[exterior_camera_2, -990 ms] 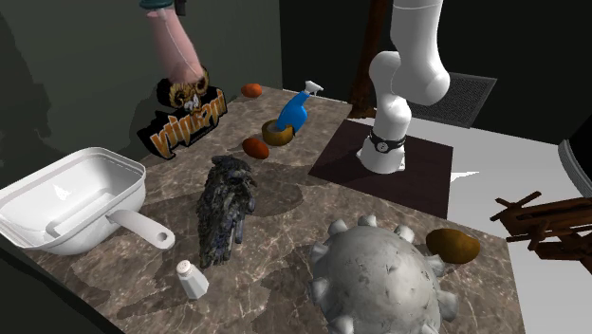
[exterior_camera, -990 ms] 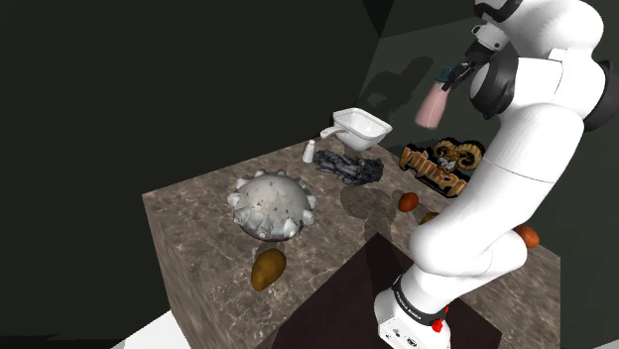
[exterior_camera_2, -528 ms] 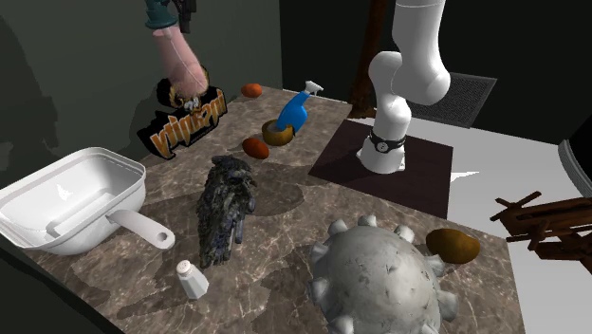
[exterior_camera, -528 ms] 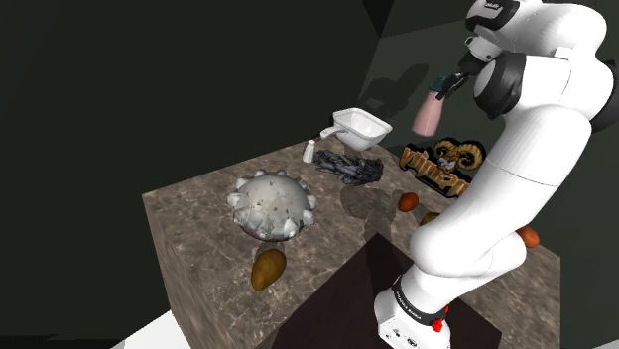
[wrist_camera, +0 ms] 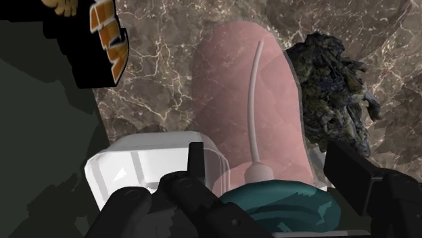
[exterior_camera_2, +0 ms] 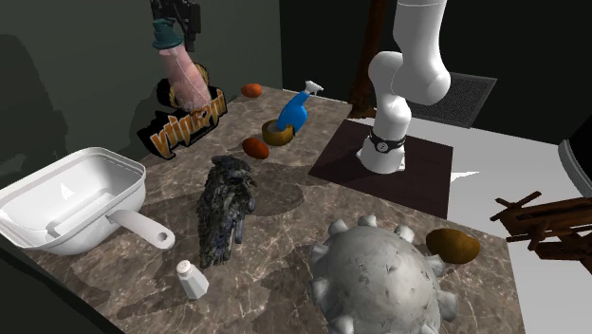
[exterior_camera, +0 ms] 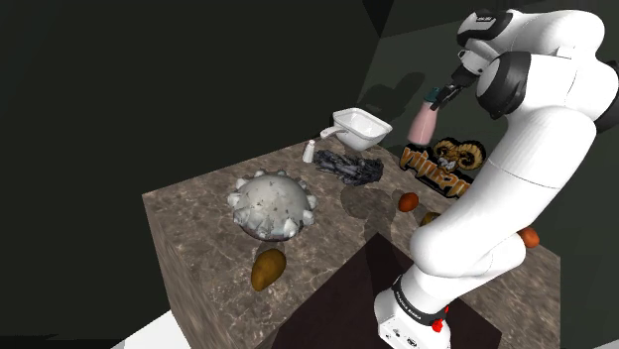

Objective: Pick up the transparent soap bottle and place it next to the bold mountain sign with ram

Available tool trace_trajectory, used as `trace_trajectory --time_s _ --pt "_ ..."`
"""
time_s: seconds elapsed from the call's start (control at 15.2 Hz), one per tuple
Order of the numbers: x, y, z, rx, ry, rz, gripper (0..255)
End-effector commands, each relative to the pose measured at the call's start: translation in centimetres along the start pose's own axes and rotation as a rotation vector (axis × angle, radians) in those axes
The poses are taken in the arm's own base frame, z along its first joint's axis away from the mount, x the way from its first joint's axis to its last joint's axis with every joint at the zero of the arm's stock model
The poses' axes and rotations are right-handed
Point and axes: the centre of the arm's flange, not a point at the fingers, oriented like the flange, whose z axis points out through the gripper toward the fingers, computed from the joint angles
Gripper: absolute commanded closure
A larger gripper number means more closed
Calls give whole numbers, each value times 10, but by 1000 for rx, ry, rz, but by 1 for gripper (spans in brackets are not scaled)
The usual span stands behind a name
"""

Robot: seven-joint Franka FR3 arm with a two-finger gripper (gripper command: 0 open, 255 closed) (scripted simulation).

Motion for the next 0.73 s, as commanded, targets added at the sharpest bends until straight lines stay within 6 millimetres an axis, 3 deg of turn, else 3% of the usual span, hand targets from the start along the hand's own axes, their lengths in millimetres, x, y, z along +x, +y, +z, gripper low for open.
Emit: trace_trajectory --time_s 0.0,0.66 --pt "-2 -1 10 -1 1 0 255" --pt "-14 -2 62 -1 1 0 255"
